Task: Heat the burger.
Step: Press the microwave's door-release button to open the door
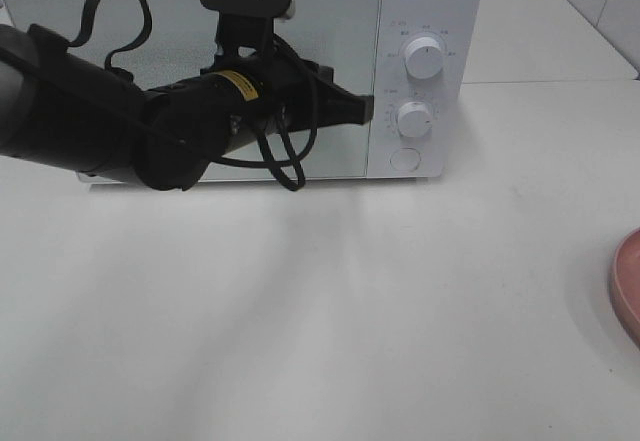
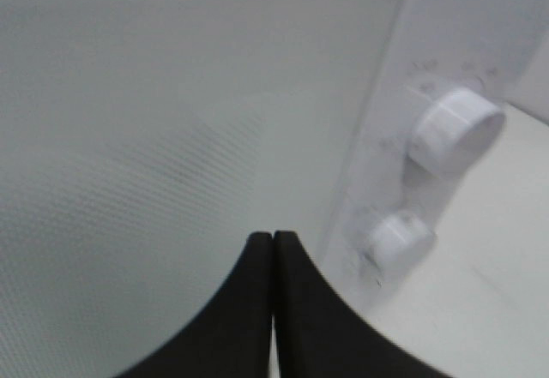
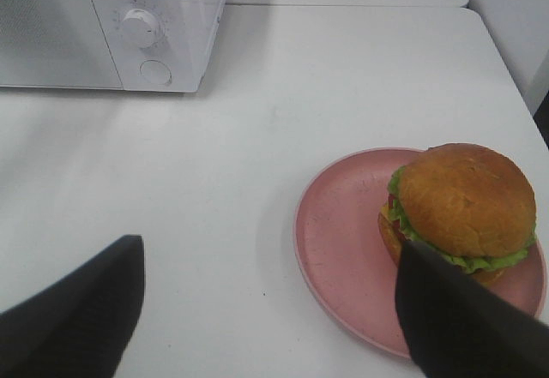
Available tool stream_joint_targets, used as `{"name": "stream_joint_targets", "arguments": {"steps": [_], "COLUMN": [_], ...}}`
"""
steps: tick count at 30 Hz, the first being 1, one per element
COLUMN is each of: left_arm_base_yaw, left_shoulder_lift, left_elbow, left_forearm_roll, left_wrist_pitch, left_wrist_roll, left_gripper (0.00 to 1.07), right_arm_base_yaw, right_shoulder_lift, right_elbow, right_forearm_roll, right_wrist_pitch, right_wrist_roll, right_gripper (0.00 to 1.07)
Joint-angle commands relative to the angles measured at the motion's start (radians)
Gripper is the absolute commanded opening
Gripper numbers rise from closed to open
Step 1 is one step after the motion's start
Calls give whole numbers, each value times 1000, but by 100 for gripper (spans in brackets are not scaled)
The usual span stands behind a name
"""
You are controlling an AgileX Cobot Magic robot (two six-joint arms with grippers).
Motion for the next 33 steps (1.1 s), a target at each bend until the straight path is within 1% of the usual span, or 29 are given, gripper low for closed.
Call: {"name": "stream_joint_targets", "arguments": {"steps": [1, 2, 3, 4, 5, 6, 7, 8, 9, 11, 14, 16, 17, 19, 22, 23, 24, 25, 26, 27, 29, 30, 31, 32, 33], "left_arm_base_yaw": [-29, -38, -45, -45, -45, -45, -45, -45, -45, -45, -45, -45, -45, -45, -45, -44, -43, -43, -33, -2, 14, 62, 62, 111, 111], "left_shoulder_lift": [-40, -51, -61, -61, -66, -66, -76, -85, -85, -123, -136, -193, -193, -240, -253, -287, -317, -317, -330, -352, -362, -383, -383, -404, -404], "left_elbow": [22, 25, 25, 25, 25, 25, 25, 25, 25, 25, 25, 23, 23, 23, 23, 23, 23, 23, 23, 23, 23, 23, 23, 23, 23], "left_forearm_roll": [-6, -6, -6, -6, -6, -6, -7, -8, -8, -8, -8, -6, -6, -2, 3, 29, 51, 51, 58, 64, 67, 69, 69, 69, 69], "left_wrist_pitch": [104, 212, 326, 326, 379, 379, 484, 540, 540, 725, 776, 950, 950, 1058, 1088, 1134, 1170, 1170, 1185, 1230, 1250, 1297, 1297, 1342, 1342], "left_wrist_roll": [-7, -7, -7, -7, -7, -7, -14, -21, -21, -23, -23, -22, -22, -21, -19, -18, -33, -33, -47, -79, -85, -87, -87, -87, -87], "left_gripper": [8, 24, 52, 52, 69, 69, 94, 102, 102, 99, 99, 99, 99, 99, 99, 99, 99, 99, 99, 98, 98, 98, 98, 98, 98], "right_arm_base_yaw": [-7, -7, -7, -7, -7, -7, -7, -7, -7, -7, -7, -7, -7, -7, -7, -7, -7, -7, -7, -7, -7, -7, -7, -7, -7], "right_shoulder_lift": [-25, -25, -25, -25, -25, -25, -25, -25, -25, -25, -25, -25, -25, -25, -25, -25, -25, -25, -25, -25, -25, -25, -25, -25, -25], "right_elbow": [4, 4, 4, 4, 4, 4, 4, 4, 4, 4, 4, 4, 4, 4, 4, 4, 4, 4, 4, 4, 4, 4, 4, 4, 4], "right_forearm_roll": [3, 3, 3, 3, 3, 3, 3, 3, 3, 3, 3, 3, 3, 3, 3, 3, 3, 3, 3, 3, 3, 3, 3, 3, 3], "right_wrist_pitch": [-12, -12, -12, -12, -12, -12, -12, -12, -12, -12, -12, -12, -12, -12, -12, -12, -12, -12, -12, -12, -12, -12, -12, -12, -12], "right_wrist_roll": [-7, -7, -7, -7, -7, -7, -7, -7, -7, -7, -7, -7, -7, -7, -7, -7, -7, -7, -7, -7, -7, -7, -7, -7, -7], "right_gripper": [75, 75, 75, 75, 75, 75, 75, 75, 75, 75, 75, 75, 75, 75, 75, 75, 75, 75, 75, 75, 75, 75, 75, 75, 75]}}
